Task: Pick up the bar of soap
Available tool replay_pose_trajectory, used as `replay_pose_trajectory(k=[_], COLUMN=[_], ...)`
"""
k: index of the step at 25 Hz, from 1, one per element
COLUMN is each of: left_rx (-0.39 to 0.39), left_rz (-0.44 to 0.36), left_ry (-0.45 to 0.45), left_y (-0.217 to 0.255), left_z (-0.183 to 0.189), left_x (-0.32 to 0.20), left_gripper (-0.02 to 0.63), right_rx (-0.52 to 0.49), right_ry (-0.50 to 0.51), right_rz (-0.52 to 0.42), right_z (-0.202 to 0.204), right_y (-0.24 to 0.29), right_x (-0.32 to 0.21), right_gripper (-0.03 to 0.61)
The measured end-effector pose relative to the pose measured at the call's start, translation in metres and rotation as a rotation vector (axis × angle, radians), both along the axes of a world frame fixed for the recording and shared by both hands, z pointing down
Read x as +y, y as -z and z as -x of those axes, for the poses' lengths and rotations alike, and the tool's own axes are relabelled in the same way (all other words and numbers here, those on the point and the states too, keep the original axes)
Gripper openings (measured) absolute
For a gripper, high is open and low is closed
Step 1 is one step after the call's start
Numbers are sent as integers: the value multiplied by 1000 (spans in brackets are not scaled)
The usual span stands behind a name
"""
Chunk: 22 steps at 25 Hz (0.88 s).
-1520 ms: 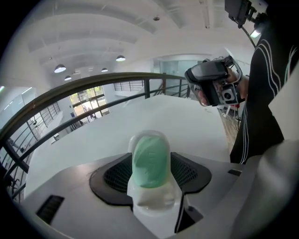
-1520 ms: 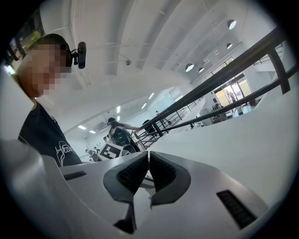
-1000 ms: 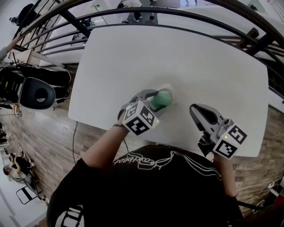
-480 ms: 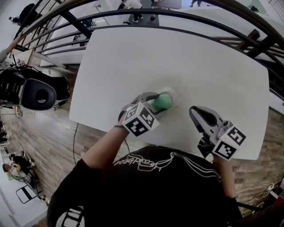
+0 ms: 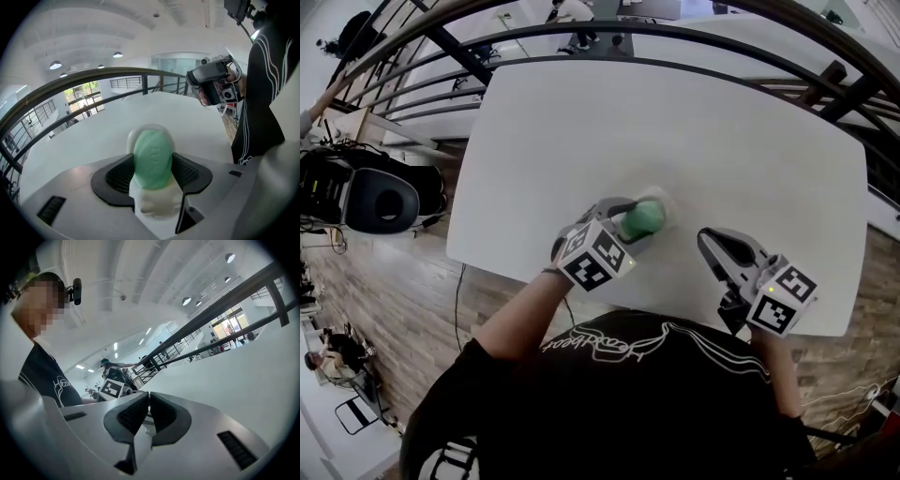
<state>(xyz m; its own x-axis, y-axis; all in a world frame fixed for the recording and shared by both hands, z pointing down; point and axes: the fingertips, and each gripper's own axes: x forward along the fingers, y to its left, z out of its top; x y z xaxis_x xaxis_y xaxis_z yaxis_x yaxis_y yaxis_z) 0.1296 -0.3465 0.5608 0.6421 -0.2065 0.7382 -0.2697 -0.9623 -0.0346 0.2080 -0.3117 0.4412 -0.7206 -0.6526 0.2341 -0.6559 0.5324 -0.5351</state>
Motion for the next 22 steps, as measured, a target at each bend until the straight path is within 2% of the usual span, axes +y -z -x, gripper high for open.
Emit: replay_pose_trajectory(k=[6, 14, 22], left_rx=[46, 167, 375], left_rz=[9, -11, 15], left_ry=[35, 60, 114], left_y=[6, 39, 104], left_z=[-6, -3, 5], left_x=[-6, -6, 21], left_gripper=[255, 255, 255], right_rx=[3, 12, 10], right_ry=[8, -6, -29], right_rz=[7, -2, -50], right_z=[0, 7, 18], right_y=[-2, 5, 25], right_x=[0, 6, 32], right_gripper=[17, 17, 17])
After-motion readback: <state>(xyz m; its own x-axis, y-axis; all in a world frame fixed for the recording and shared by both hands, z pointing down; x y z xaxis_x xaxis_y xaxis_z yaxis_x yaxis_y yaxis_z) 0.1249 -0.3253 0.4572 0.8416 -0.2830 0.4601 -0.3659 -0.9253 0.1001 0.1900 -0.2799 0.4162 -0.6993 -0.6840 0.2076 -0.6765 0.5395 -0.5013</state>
